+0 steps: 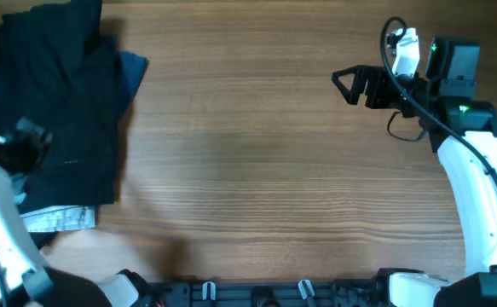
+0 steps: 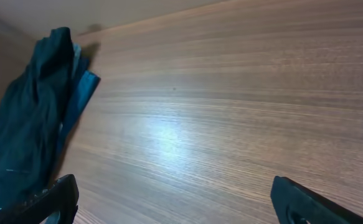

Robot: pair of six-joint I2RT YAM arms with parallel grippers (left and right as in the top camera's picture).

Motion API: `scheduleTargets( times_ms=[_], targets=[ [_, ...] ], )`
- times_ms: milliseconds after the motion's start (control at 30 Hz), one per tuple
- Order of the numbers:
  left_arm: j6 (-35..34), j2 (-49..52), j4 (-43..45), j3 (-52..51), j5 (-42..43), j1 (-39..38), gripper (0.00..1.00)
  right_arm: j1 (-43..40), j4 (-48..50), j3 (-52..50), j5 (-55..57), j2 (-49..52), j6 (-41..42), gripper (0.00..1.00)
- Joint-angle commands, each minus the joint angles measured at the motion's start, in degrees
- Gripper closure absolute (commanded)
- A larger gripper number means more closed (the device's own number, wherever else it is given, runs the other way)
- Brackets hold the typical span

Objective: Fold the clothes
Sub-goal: 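Reach the left gripper into the clothes pile and grasp the black shorts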

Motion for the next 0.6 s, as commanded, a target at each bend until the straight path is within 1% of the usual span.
scheduleTargets(
  times_ms=[0,33,100,167,300,433,567],
  targets=[
    [-2.2,5.4,1.6,0.7,-7.5,4.8,0.02,0.9,-0.7,1.2,1.0,2.4,-1.2,0.01],
    [-0.4,7.6,4.5,0.7,-6.5,7.1,0.00,1.6,-1.0,1.2,1.1,3.2,-1.3,0.01],
    [3.5,10.7,7.6,0.7,-1.3,9.2,0.00,2.4,-0.7,1.2,1.7,4.2,-1.2,0.01],
    [6.0,13.7,7.2,0.7,-1.3,9.9,0.01,2.8,-0.5,1.2,2.8,5.0,-1.0,0.00],
    [6.0,14.2,5.3,0.7,-3.0,9.9,0.01,2.9,-0.5,1.2,3.2,5.5,-1.0,0.00],
    [5.3,14.2,1.0,0.7,-6.4,10.1,0.06,2.9,-0.6,1.2,3.2,6.0,-1.0,0.00],
    [2.6,14.2,0.2,0.7,-6.3,13.9,0.05,2.9,-0.9,1.2,3.2,6.0,-1.0,0.01]
  ],
)
